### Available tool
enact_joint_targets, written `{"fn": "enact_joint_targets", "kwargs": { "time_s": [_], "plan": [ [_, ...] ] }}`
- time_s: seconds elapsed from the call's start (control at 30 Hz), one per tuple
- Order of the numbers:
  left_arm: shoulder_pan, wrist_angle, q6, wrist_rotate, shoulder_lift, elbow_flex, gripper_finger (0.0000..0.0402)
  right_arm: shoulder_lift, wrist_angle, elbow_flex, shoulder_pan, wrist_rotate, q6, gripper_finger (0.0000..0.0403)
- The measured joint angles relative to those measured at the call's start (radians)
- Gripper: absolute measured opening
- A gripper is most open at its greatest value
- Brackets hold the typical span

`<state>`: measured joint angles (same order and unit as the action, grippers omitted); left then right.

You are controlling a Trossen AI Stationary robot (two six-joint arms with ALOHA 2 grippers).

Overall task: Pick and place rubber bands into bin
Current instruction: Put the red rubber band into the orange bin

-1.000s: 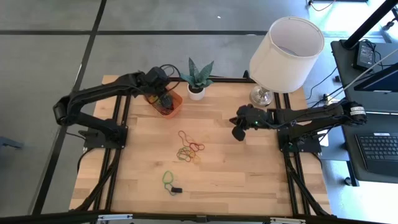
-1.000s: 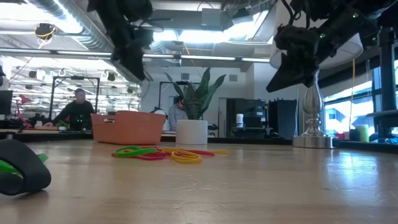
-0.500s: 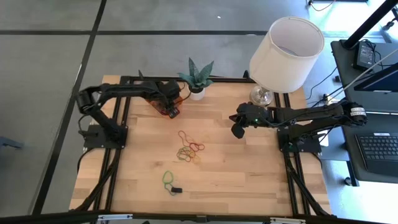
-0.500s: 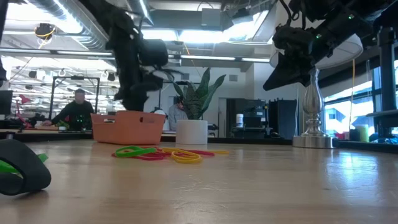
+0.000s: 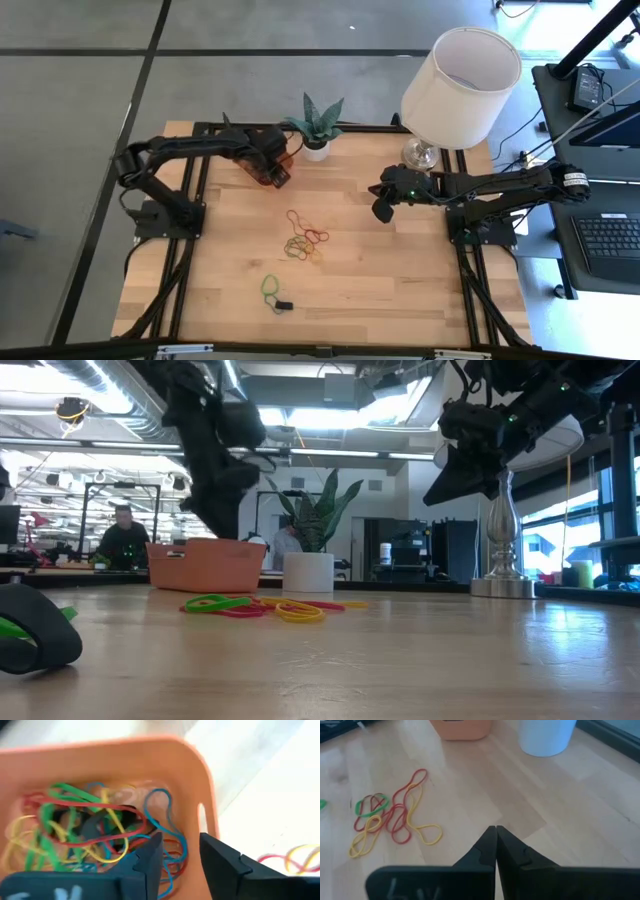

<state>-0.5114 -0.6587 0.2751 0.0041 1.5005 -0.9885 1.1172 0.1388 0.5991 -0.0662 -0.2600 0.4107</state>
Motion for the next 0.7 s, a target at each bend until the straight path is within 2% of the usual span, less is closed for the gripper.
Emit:
{"fn": "enact_joint_targets", "kwargs": {
  "time_s": [0.17,0.33,0.57,0.7],
  "plan": [
    [0.015,-0.08,0.07,-0.086,-0.102,-0.031,0.0125,0.0,0.003,0.0,0.0,0.044,-0.005,0.0007],
    [0.089,-0.141,0.215,-0.131,-0.202,-0.045,0.0095,0.0,0.0,0.0,0.0,0.051,-0.038,0.0007],
    [0.365,-0.164,0.35,-0.26,-0.242,-0.047,0.0009,0.0,-0.009,0.0,0.0,0.051,-0.114,0.0007],
    [0.537,-0.146,0.426,-0.318,-0.243,-0.02,0.0002,0.0,-0.024,0.0,0.0,0.054,-0.132,0.0007]
  ]
}}
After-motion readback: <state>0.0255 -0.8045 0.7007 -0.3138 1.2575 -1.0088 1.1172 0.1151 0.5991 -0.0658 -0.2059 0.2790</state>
